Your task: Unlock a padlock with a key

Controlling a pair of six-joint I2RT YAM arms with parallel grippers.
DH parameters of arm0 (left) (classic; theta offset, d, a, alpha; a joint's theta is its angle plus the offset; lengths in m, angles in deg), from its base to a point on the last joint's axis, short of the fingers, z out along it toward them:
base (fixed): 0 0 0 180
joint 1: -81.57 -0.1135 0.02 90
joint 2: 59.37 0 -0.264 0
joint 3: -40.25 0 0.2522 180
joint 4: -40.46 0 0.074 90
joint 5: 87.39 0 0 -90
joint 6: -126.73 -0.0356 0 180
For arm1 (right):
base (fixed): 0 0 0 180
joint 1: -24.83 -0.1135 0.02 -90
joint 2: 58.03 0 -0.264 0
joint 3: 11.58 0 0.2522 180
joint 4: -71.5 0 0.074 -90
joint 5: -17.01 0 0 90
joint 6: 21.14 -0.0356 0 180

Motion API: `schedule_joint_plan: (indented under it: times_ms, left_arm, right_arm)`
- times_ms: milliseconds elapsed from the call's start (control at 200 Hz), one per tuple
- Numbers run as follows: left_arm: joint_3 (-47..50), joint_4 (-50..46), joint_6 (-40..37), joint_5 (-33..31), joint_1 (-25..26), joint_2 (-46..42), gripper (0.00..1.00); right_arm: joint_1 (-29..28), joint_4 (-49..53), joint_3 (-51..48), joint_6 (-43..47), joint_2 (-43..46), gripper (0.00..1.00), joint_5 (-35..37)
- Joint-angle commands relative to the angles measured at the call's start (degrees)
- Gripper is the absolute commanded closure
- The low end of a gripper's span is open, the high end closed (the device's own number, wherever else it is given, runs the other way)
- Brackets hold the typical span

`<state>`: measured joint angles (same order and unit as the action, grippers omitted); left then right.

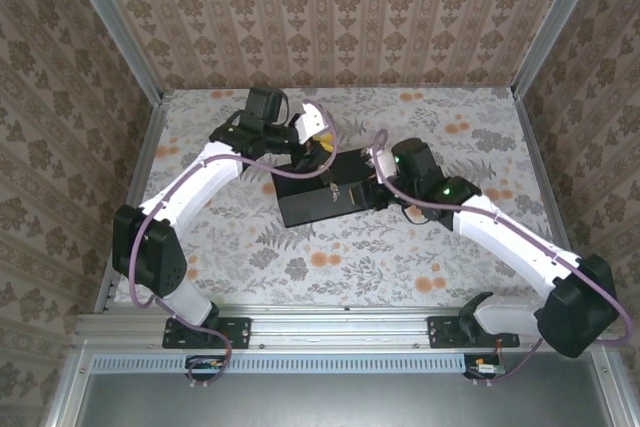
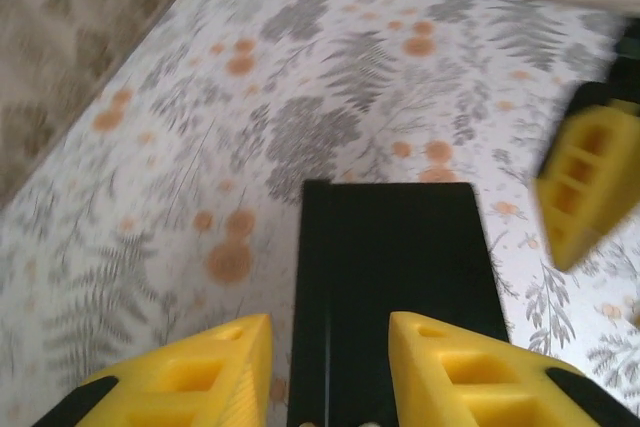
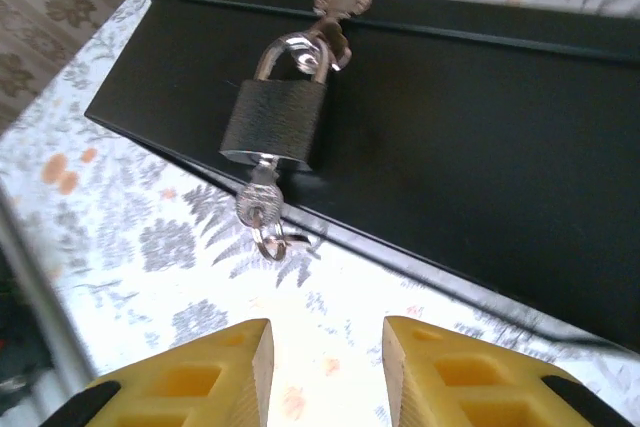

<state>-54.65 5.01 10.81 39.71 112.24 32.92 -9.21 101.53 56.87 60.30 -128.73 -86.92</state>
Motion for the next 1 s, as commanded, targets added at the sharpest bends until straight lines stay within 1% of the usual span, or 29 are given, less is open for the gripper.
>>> schedule_joint_plan:
  times_ms: [0, 120, 200, 345, 380, 400, 460, 540, 725, 895, 995]
  left_arm:
    - [0.15, 0.18, 19.52, -13.55, 0.18, -3.12, 0.61]
    - [2.30, -1.41, 26.70, -24.19, -1.10, -4.95, 0.61]
    - [3.93, -1.86, 28.54, -27.02, -2.71, -5.50, 0.59]
    - [6.17, -1.76, 29.67, -27.89, -4.23, -4.75, 0.57]
    - [6.97, -1.26, 29.89, -27.40, -4.23, -4.38, 0.57]
    - [7.29, -1.10, 30.19, -27.00, -5.87, -4.21, 0.57]
    - [8.12, -0.94, 30.47, -25.50, -6.90, -3.85, 0.56]
    - [9.05, -0.82, 30.13, -25.65, -7.60, -3.81, 0.56]
    - [9.35, 0.20, 29.19, -23.04, -7.74, -3.70, 0.55]
    - [9.01, 0.75, 28.46, -21.97, -7.57, -3.12, 0.55]
    - [8.74, 0.43, 27.57, -21.41, -7.28, -3.03, 0.55]
  right_arm:
    - [-4.18, -10.03, -1.76, 8.06, 1.70, 0.66, 13.99]
    - [-8.65, -13.38, -3.11, 14.65, 1.49, 0.68, 18.29]
    - [-10.79, -15.46, -4.41, 18.71, 1.05, 0.68, 20.85]
    - [-10.94, -17.20, -5.53, 21.90, 1.09, 0.69, 18.76]
    - [-10.94, -18.03, -5.94, 22.93, 1.09, 0.69, 17.87]
    - [-10.96, -18.67, -6.20, 23.41, 1.00, 0.69, 17.73]
    - [-10.88, -20.41, -6.52, 24.80, 0.50, 0.68, 17.32]
    - [-10.89, -21.02, -6.28, 27.44, -0.93, 0.66, 15.56]
    - [-10.92, -21.42, -6.37, 33.11, -3.25, 0.61, 13.25]
    - [-9.22, -22.36, -6.10, 34.67, -3.81, 0.61, 13.93]
    - [-9.11, -21.17, -5.19, 35.96, -4.33, 0.61, 13.74]
